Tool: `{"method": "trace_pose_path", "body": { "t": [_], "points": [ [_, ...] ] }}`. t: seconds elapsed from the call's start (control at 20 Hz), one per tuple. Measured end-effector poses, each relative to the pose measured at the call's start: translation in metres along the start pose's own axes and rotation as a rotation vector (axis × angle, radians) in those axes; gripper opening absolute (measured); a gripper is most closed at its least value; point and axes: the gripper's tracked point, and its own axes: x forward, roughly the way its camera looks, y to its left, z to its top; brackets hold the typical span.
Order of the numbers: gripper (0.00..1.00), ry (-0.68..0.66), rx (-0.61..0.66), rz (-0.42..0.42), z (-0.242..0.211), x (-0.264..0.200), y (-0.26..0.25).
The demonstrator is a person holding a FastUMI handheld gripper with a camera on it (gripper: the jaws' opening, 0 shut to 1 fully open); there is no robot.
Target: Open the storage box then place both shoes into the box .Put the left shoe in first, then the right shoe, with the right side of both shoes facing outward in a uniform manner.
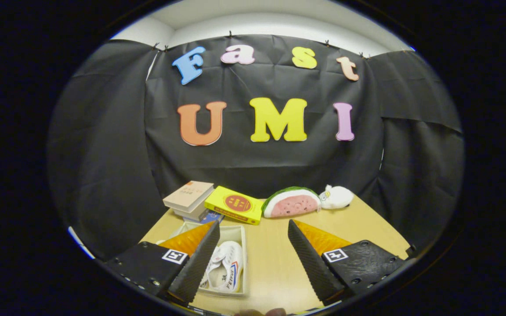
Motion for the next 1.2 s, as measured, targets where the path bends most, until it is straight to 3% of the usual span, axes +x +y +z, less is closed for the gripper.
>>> {"method": "trace_pose_path", "body": {
  "t": [0.5,1.2],
  "points": [
    [0.96,-0.111,0.056,0.010,0.052,-0.064,-0.069],
    [0.96,-0.106,0.098,-0.041,0.045,-0.085,-0.114]
  ]
}}
